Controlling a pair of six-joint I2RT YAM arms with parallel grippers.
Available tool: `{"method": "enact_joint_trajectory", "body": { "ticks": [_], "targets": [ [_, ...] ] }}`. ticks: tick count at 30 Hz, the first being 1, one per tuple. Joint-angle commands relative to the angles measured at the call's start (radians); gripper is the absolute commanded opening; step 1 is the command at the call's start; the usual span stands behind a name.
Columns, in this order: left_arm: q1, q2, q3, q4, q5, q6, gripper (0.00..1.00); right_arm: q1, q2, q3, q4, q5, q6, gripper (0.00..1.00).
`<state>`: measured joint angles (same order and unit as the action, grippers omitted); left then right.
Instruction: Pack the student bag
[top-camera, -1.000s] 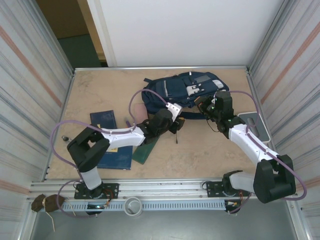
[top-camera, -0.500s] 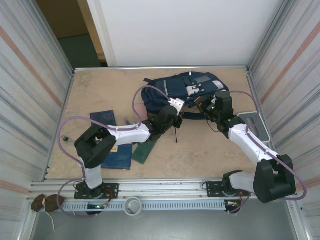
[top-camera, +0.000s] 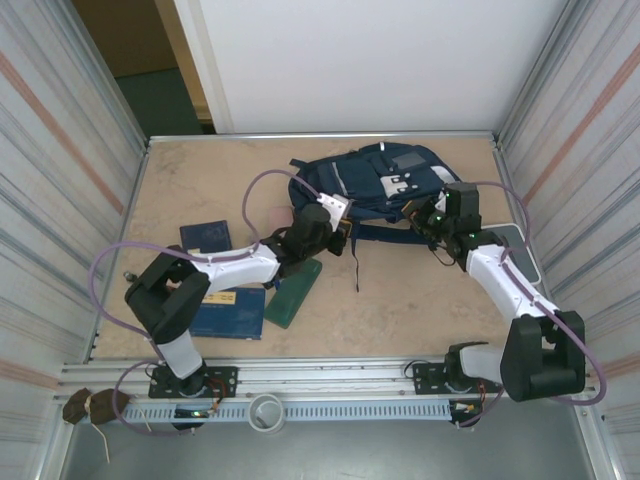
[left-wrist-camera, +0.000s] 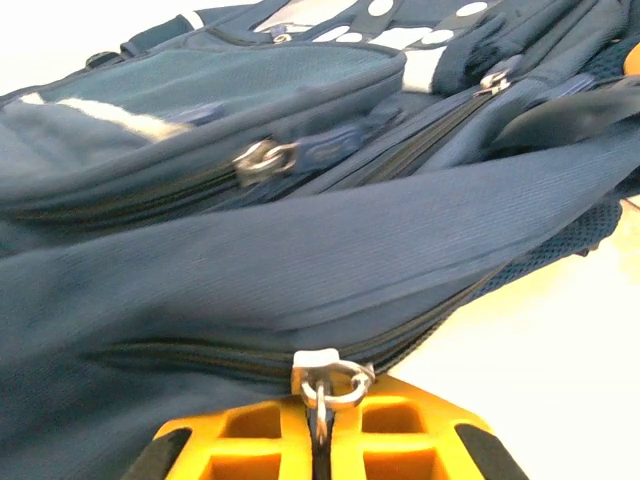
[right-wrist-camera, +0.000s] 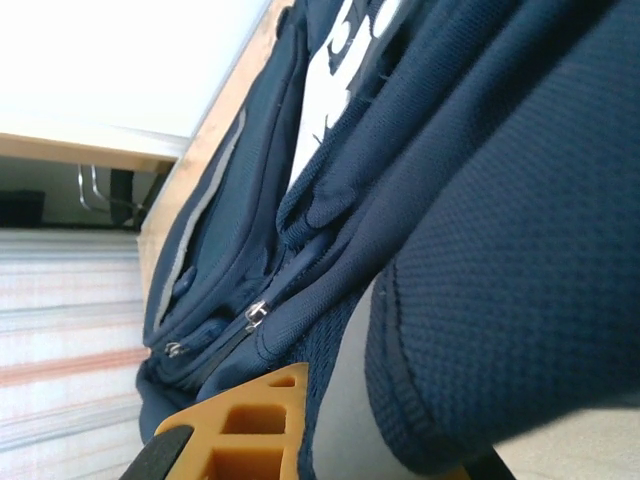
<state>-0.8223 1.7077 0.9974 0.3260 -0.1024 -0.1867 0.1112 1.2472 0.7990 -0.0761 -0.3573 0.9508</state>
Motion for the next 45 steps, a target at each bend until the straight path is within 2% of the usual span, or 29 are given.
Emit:
{"method": "enact_joint_trajectory", "body": {
  "ticks": [1, 7, 11, 13, 20, 22, 23, 24, 26, 29, 31, 34, 41, 43, 45],
  "targets": [
    [0.080, -0.072, -0.037, -0.070, -0.023, 0.024, 0.00, -0.083, 0.044, 0.080, -0.037, -0.004, -0.121, 0.00],
    [0.122, -0.091, -0.045, -0.142, 0.035, 0.097, 0.00, -0.151, 0.140, 0.157, -0.070, -0.067, -0.175, 0.00],
    [0.121, -0.077, -0.025, -0.180, 0.160, 0.142, 0.00, -0.150, 0.209, 0.216, -0.089, -0.087, -0.196, 0.00],
    [0.117, -0.071, -0.014, -0.192, 0.221, 0.153, 0.00, -0.148, 0.238, 0.238, -0.096, -0.085, -0.205, 0.00],
    [0.108, -0.010, 0.073, -0.214, 0.283, 0.169, 0.00, -0.159, 0.356, 0.348, -0.158, -0.031, -0.274, 0.04],
    [0.095, 0.017, 0.113, -0.225, 0.293, 0.169, 0.00, -0.172, 0.399, 0.404, -0.195, -0.036, -0.301, 0.10],
    [0.084, 0.032, 0.137, -0.232, 0.286, 0.165, 0.00, -0.181, 0.419, 0.435, -0.228, -0.043, -0.322, 0.16],
    [0.074, 0.045, 0.156, -0.232, 0.281, 0.159, 0.00, -0.190, 0.429, 0.458, -0.255, -0.055, -0.335, 0.27],
    [0.057, 0.072, 0.194, -0.232, 0.272, 0.135, 0.00, -0.201, 0.411, 0.460, -0.279, -0.075, -0.349, 0.41],
    [0.034, 0.107, 0.239, -0.220, 0.273, 0.108, 0.00, -0.194, 0.329, 0.377, -0.260, -0.108, -0.328, 0.57],
    [0.021, 0.130, 0.268, -0.219, 0.281, 0.105, 0.00, -0.188, 0.261, 0.307, -0.241, -0.129, -0.302, 0.70],
    [0.001, 0.155, 0.300, -0.222, 0.296, 0.107, 0.00, -0.169, 0.169, 0.183, -0.176, -0.163, -0.225, 0.77],
    [-0.026, 0.175, 0.317, -0.210, 0.315, 0.096, 0.00, 0.001, 0.134, 0.001, 0.043, -0.092, 0.023, 0.77],
    [-0.030, 0.172, 0.311, -0.209, 0.320, 0.096, 0.00, 0.029, 0.166, -0.003, 0.080, -0.062, 0.049, 0.73],
    [-0.033, 0.163, 0.299, -0.206, 0.325, 0.099, 0.00, 0.033, 0.203, 0.004, 0.119, -0.057, 0.063, 0.63]
  ]
}}
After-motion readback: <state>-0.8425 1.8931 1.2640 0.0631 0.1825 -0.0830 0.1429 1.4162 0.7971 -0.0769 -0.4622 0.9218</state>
